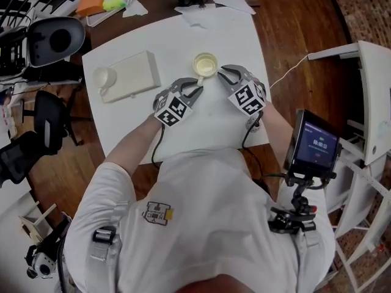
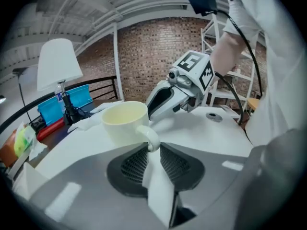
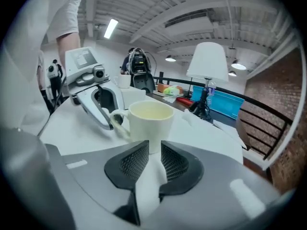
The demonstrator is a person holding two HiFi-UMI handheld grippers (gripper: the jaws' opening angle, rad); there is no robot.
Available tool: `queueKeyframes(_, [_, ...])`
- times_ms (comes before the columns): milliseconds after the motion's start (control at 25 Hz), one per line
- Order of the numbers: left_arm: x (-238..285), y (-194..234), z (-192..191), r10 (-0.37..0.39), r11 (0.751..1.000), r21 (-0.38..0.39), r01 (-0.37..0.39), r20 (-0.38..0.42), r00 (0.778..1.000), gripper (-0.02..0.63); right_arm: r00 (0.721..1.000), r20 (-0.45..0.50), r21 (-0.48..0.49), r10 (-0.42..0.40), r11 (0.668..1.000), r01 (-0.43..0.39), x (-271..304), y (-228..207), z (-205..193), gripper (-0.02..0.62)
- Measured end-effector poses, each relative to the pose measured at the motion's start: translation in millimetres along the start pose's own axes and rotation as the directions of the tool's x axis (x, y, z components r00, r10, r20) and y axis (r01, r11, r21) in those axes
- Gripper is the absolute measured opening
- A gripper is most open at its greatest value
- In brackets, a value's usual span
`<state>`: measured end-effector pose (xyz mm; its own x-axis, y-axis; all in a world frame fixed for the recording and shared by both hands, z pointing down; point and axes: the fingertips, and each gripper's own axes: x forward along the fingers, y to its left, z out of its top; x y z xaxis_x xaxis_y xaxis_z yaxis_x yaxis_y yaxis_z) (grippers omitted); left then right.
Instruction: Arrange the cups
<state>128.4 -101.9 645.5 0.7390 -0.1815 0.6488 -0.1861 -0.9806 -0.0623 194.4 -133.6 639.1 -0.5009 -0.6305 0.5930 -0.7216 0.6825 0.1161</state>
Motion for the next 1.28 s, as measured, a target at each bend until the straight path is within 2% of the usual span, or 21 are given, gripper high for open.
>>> queueKeyframes(40, [-2.8,2.7,-2.9,-0.008,1.000,0.023,0.008,0.000,1.000,0.077,1.000,-0.002,-0.030,0.022,0.999,-0.022,3.1,3.5,0.5,0.088])
queueKeyframes(120, [-5.6,5.6,-6.2,0.003,1.000,0.027,-0.003,0.005,1.000,0.078,0.998,-0.014,-0.069,0.069,0.995,-0.069,10.8,11.1,-0.1,0.181])
queueKeyframes(200, [-5.3,4.5,-4.6,0.039,0.999,-0.015,-0.038,0.022,0.999,0.117,0.994,-0.034,-0.086,0.102,0.991,-0.104,18.5,17.7,-1.0,0.292])
queueKeyframes(240, [-4.6,3.8,-1.9,0.065,0.997,-0.040,-0.064,0.033,0.997,0.135,0.993,-0.042,-0.088,0.107,0.990,-0.110,21.1,19.7,-0.3,0.313])
queueKeyframes(360, [-3.2,6.7,9.6,0.169,0.983,-0.079,-0.164,0.055,0.984,0.131,0.996,-0.047,-0.082,0.078,0.993,-0.081,24.3,19.1,5.2,0.301])
queueKeyframes(400, [-2.8,8.5,11.7,0.197,0.977,-0.089,-0.192,0.056,0.979,0.078,0.997,-0.049,-0.080,0.061,0.995,-0.065,24.7,17.8,6.3,0.290])
queueKeyframes(480, [-2.4,11.6,12.0,0.229,0.967,-0.129,-0.220,0.057,0.972,0.064,0.998,-0.053,-0.074,0.034,0.997,-0.038,25.1,15.8,6.1,0.287])
queueKeyframes(560, [-3.1,12.8,10.6,0.236,0.962,-0.155,-0.225,0.060,0.970,0.058,0.998,-0.052,-0.062,0.020,0.998,-0.023,25.3,16.6,5.7,0.284])
queueKeyframes(960, [-12.1,13.8,10.3,0.239,0.962,-0.159,-0.221,0.104,0.965,0.052,0.999,-0.029,0.009,-0.032,0.999,0.032,25.6,26.5,6.4,0.239])
queueKeyframes(1120, [-23.4,17.9,15.4,0.261,0.958,-0.159,-0.239,0.134,0.956,0.051,0.999,-0.008,-0.010,-0.038,0.999,0.038,25.4,28.8,18.8,0.233])
queueKeyframes(1280, [-46.6,29.8,26.8,0.308,0.945,-0.170,-0.280,0.176,0.935,0.052,0.998,0.037,-0.058,-0.044,0.997,0.046,23.1,28.6,48.4,0.227])
